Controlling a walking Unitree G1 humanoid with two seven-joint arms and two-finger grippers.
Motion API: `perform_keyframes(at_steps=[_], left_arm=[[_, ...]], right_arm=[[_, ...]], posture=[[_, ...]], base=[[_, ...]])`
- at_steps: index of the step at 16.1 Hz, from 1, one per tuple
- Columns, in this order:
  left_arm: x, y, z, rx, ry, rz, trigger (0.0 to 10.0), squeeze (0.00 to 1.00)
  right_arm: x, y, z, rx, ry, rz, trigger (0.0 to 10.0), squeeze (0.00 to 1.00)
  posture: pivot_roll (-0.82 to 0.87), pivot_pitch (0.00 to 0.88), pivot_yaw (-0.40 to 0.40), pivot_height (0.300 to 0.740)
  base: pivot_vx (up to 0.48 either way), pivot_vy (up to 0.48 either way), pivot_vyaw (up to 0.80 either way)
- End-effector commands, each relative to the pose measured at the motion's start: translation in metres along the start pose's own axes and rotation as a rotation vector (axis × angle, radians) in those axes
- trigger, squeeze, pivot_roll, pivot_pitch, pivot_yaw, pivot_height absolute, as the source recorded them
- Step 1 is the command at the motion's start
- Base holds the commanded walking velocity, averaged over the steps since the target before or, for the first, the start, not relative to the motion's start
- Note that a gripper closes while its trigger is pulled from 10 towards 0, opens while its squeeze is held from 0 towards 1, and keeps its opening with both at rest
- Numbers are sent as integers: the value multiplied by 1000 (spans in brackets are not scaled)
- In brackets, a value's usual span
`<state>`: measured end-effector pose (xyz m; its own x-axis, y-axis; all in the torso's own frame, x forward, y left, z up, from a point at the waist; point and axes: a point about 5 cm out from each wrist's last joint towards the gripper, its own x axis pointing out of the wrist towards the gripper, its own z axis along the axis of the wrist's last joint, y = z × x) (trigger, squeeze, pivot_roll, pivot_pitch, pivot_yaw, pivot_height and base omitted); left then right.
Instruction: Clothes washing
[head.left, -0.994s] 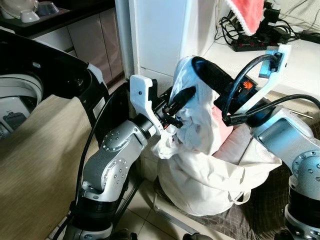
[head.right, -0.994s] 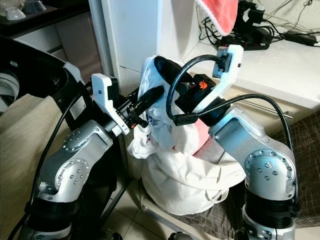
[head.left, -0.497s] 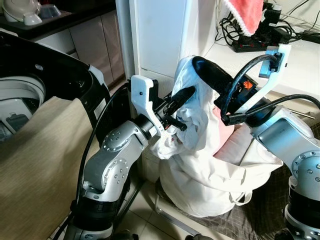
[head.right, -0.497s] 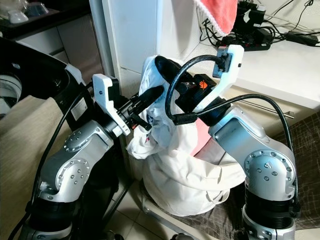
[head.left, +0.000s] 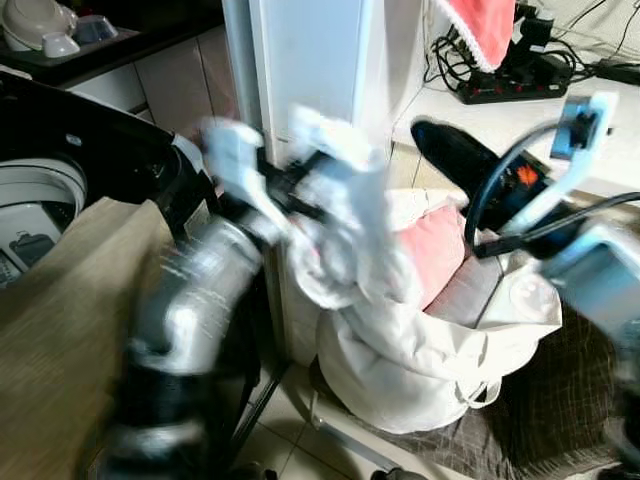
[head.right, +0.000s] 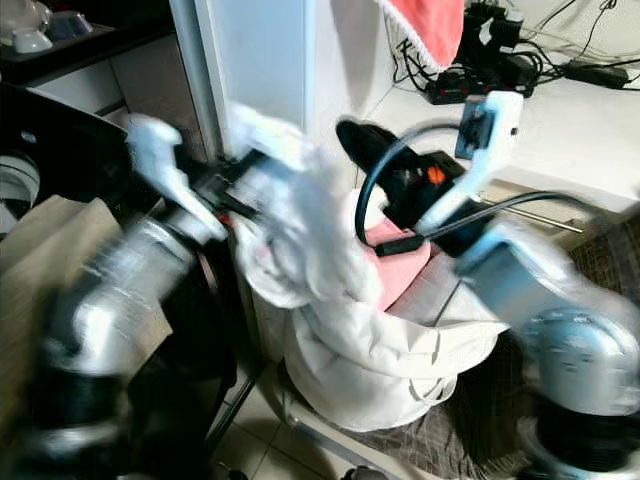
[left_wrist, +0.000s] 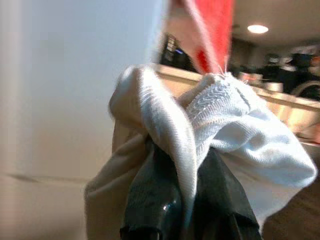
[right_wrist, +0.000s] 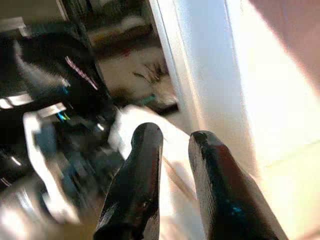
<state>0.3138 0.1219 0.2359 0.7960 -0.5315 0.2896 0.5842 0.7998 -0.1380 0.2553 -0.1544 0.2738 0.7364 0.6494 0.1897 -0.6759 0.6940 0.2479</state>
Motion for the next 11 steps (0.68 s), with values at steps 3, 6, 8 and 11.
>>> perform_keyframes(at_steps=[3,6,8,11], left_arm=[[5,51,78,287,-142,125,0,0],[2,96,218,1005,-227,497,0,0],[-14,97,274,1274,-245,664,0,0],[-4,125,226,1133,30,555,0,0]], right_arm=[[-1,1,-4,-72,48,24,10000,0],[7,5,-5,-98,49,47,10000,0],[8,8,-6,-99,48,66,10000,0],[11,17,-18,-108,78,101,10000,0]], posture=[[-98,0,35,740],[-82,0,33,740],[-77,0,37,740],[-73,0,37,740]], base=[[0,0,0],[0,0,0],[0,0,0],[0,0,0]])
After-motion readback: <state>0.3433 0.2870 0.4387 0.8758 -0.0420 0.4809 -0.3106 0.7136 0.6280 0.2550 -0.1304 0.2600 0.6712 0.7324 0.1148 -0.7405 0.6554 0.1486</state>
